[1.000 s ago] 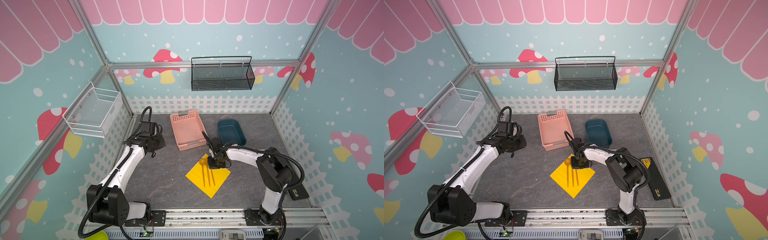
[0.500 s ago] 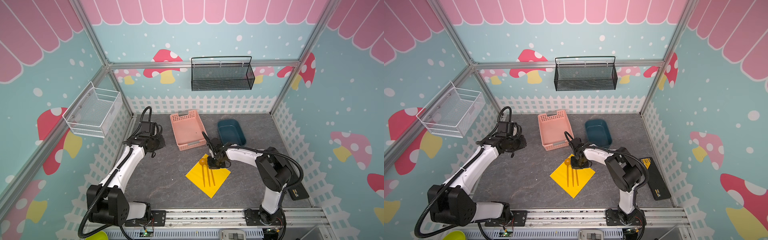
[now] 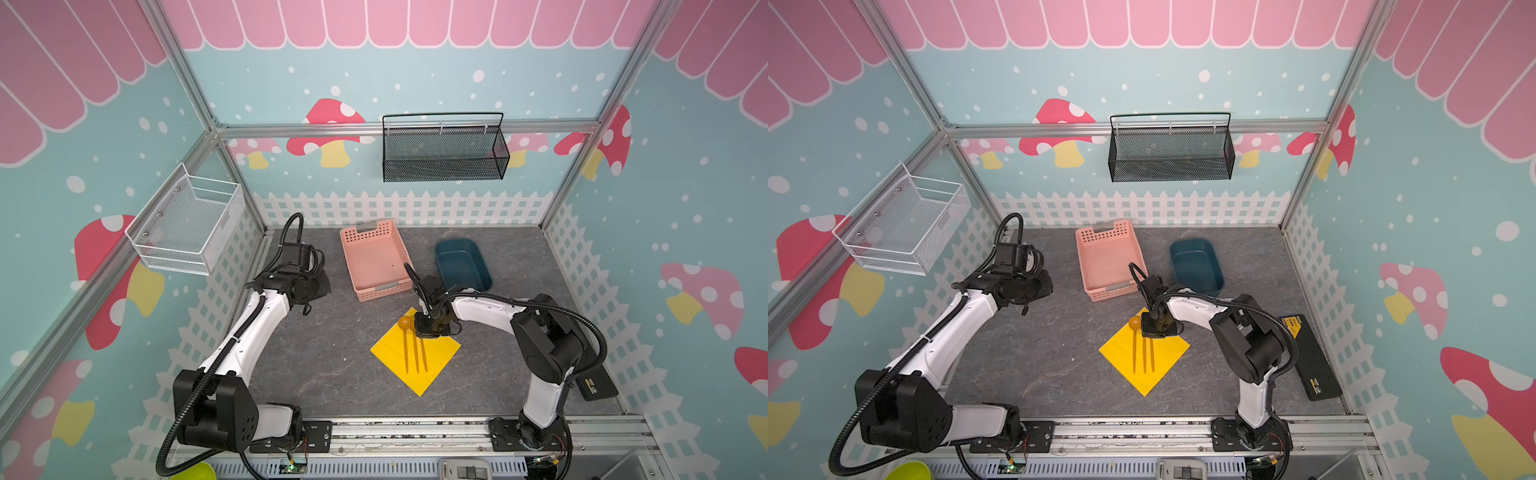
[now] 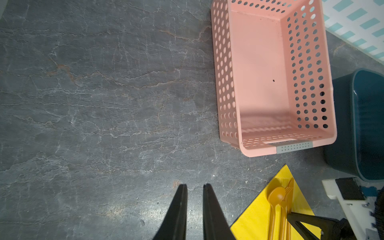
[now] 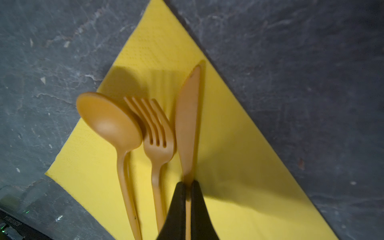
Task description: Place the utensils on the paper napkin and roll it up
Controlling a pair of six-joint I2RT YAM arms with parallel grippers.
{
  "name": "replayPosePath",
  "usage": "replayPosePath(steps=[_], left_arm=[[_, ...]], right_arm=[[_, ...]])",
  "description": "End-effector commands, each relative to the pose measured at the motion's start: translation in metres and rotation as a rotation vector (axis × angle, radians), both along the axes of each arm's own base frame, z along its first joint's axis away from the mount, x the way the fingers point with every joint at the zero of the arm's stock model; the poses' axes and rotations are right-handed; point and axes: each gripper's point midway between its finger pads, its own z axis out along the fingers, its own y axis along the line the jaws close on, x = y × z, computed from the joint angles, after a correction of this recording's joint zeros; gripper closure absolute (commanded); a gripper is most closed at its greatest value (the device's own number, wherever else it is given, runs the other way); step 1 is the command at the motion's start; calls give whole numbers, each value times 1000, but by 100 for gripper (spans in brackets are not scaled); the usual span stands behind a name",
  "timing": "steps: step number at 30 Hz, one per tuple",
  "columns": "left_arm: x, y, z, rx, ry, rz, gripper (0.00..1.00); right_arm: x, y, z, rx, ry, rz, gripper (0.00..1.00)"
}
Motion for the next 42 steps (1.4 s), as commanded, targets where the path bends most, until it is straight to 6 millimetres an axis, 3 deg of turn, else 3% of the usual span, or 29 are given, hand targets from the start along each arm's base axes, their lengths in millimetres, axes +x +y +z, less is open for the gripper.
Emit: replayPosePath(steps=[1,13,22,29,39,42], left_arm=[[0,5,-5,8,7,13,81],[0,5,-7,8,14,14,81],[1,4,-8,6,17,13,81],[1,3,-9,4,22,11,81],[1,3,-11,-1,28,11,81],[1,2,-10,-3,27,8,81]], right_arm=[[-2,-5,-1,-14,10,-34,96],[-2,-8,2,4,18,-69,97],[3,1,10,38,-1,-50,88],[9,2,23,49,-42,-39,76],[13,6,26,25,-64,-26,47],[15,3,24,-13,-67,-27,43]])
